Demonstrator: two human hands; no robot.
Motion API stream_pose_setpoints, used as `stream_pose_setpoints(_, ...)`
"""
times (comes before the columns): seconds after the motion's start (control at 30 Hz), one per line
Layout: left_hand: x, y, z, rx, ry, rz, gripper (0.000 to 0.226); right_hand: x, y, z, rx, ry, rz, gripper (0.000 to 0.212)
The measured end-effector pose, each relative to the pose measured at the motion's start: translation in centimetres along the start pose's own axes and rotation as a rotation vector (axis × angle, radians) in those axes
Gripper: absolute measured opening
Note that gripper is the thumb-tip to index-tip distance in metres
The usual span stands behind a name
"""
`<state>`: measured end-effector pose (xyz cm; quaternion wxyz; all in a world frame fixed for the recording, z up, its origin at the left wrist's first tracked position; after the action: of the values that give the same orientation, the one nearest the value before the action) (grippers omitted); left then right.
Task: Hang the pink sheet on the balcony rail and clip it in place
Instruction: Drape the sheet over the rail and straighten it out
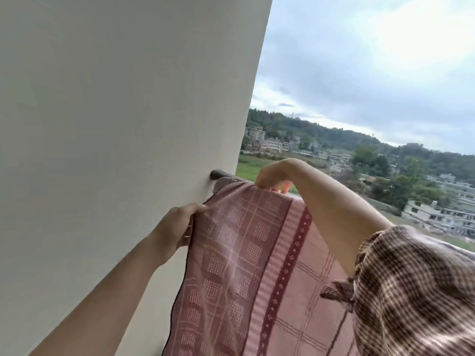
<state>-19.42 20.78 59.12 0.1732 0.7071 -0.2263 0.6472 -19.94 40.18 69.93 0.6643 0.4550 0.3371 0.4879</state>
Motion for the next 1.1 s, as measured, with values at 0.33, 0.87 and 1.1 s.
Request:
stream_pose_setpoints(0.33,3.6,-0.3,-1.0,0.129,-0.313,-0.078,0.034,-1.8,6.9,1.0,0.413,0.267,-0.332,0.017)
stream_pose_setpoints(0.87,1.1,3.6,-2.0,0.443,-0.286,-0.145,0.036,-1.7,-0.8,4.3,0.194,0.322,-0.094,0.048)
stream_pose_setpoints(1.1,-1.0,2.0,-2.0,0.549,-0.232,-0.267,0.03,2.8,-4.2,10.9,0.712,0.277,0.132,0.029)
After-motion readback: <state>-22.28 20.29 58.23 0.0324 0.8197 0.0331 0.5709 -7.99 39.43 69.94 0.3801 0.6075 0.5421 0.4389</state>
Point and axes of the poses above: each hand's wrist, its own z-axis away from the middle knuckle, its own y-axis out of the back of the hand, x = y × z, the point moved 8 cm from there along -z, towards the middle knuckle, and after that the axes turned 6 degrees about -x, right-handed, at the moved point
